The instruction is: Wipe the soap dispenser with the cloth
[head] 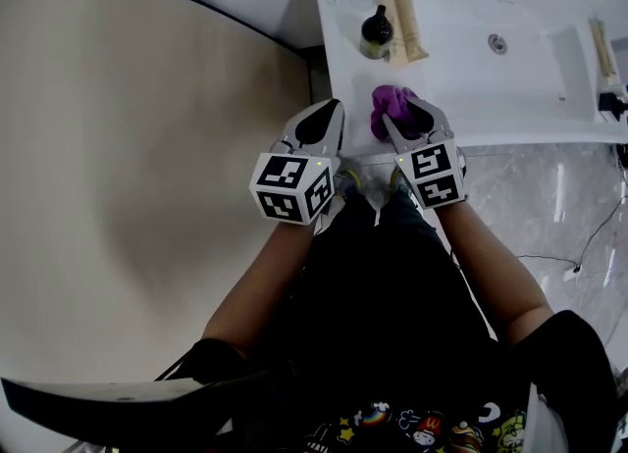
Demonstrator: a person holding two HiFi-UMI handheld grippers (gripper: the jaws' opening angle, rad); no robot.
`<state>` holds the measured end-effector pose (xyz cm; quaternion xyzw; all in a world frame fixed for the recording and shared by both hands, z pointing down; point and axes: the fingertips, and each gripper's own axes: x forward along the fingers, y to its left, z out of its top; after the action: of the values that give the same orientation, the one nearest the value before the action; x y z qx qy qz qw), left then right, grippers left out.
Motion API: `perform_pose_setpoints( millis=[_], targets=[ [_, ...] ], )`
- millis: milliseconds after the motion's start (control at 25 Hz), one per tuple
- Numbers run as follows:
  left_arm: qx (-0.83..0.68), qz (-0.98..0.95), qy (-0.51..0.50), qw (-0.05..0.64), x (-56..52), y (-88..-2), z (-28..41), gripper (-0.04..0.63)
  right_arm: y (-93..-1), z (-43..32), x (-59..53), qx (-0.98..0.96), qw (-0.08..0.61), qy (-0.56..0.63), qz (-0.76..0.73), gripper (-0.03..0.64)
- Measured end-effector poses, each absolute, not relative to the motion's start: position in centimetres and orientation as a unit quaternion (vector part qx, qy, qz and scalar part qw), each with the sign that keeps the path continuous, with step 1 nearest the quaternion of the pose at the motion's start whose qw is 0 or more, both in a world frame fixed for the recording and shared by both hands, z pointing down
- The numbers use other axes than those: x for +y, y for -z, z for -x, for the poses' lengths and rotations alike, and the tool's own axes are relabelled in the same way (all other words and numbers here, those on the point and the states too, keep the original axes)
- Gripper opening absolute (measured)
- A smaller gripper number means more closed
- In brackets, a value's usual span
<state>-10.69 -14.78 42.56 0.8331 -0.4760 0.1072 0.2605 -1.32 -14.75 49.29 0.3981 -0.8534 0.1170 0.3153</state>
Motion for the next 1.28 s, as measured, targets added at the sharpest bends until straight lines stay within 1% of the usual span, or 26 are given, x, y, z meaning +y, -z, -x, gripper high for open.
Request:
perform_pose_setpoints(
  millis=[120,240,400,480,560,640,880,1120,1280],
  targets=[
    [-0.476,-0.832,-0.112,0.262,-14.3,-42.7,9.5,0.002,-49.5,1.1,-14.4,-0.862,0.308,-0.113,-0.387,0.207],
    [-0.482,-0.826,-0.116,0.267,-13.8,-43.1,8.8,0.002,-49.6,1.4,-14.0,-0.872,0.291,-0.126,-0.374,0.256],
    [-0.491,-0.822,-0.116,0.266,-13.7,-43.1,8.1,0.002,-48.5,1.5,-13.6,-0.882,0.272,-0.123,-0.365,0.261],
    [-0.493,-0.822,-0.114,0.260,-13.9,-42.8,7.6,0.002,-47.1,0.9,-13.9,-0.884,0.256,-0.114,-0.375,0.168],
    [-0.493,-0.826,-0.111,0.251,-14.2,-42.2,6.9,0.002,-45.2,0.0,-14.6,-0.885,0.235,-0.108,-0.387,0.136],
    [-0.492,-0.831,-0.109,0.237,-14.6,-41.2,6.1,0.002,-42.9,-0.9,-15.5,-0.887,0.208,-0.100,-0.399,0.119],
    [-0.486,-0.851,-0.089,0.179,-16.3,-37.1,3.4,0.002,-35.7,-3.7,-17.2,-0.889,0.133,-0.069,-0.432,0.026],
    [-0.499,-0.859,-0.061,0.099,-17.2,-31.9,2.5,0.002,-33.0,-5.1,-17.3,-0.890,0.099,-0.066,-0.441,0.025],
    [-0.513,-0.853,-0.053,0.077,-17.4,-30.9,2.8,0.002,-32.9,-4.9,-17.3,-0.893,0.096,-0.072,-0.435,0.025]
  ],
)
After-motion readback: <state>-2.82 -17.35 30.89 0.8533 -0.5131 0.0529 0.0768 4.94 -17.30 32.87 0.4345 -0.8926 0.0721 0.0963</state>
